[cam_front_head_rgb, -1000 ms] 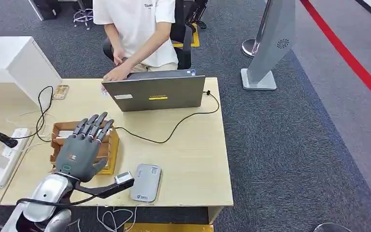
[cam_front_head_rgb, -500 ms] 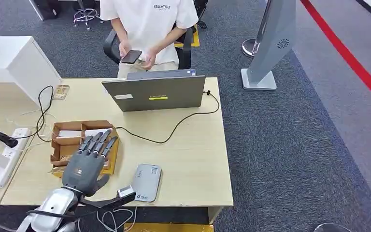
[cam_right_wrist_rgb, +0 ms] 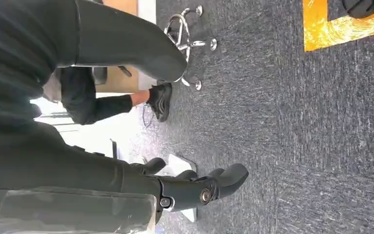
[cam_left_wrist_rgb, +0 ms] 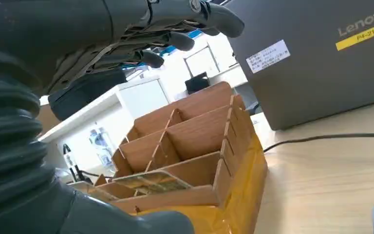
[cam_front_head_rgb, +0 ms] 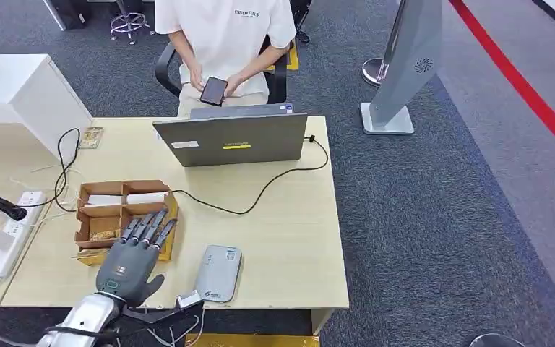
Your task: Pass the card to the sensor for recognition and then transmit it.
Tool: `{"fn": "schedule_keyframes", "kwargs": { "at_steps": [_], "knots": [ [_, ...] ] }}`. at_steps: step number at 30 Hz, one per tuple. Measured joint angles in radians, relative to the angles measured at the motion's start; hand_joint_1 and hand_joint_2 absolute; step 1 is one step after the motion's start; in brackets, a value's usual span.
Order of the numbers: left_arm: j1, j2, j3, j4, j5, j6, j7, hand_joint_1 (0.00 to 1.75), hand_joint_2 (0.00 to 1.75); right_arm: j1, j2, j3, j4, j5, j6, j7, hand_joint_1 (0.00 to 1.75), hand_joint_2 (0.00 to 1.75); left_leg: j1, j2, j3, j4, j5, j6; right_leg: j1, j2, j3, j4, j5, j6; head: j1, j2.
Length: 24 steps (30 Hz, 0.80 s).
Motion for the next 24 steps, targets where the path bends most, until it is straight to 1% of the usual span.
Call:
{"fn": "schedule_keyframes", "kwargs": {
  "at_steps": [11,17,20,24],
  "knots": [
    [0.026,0.006,0.014,0.007,-0.003,0.014,0.002,0.00,1.75,0.002,-0.006,0.000,0.000,0.008,0.006,0.001,0.00,1.75,0.000,0.000,0.000,0.000,0.000,0.000,0.000,0.000,0.000,0.000,0.000,0.000,0.000,0.000],
    [0.039,0.001,0.048,0.013,-0.054,0.039,0.003,0.00,1.75,0.003,-0.008,0.000,0.000,0.011,0.008,0.000,0.00,1.75,0.000,0.000,0.000,0.000,0.000,0.000,0.000,0.000,0.000,0.000,0.000,0.000,0.000,0.000],
    [0.043,-0.005,0.057,0.014,-0.080,0.055,0.016,0.00,1.75,0.004,-0.008,0.000,0.000,0.012,0.011,0.000,0.00,1.75,0.000,0.000,0.000,0.000,0.000,0.000,0.000,0.000,0.000,0.000,0.000,0.000,0.000,0.000],
    [0.047,-0.013,0.070,0.018,-0.092,0.057,0.020,0.00,1.75,0.005,-0.008,0.000,0.000,0.013,0.013,0.000,0.00,1.75,0.000,0.000,0.000,0.000,0.000,0.000,0.000,0.000,0.000,0.000,0.000,0.000,0.000,0.000]
  ]
}}
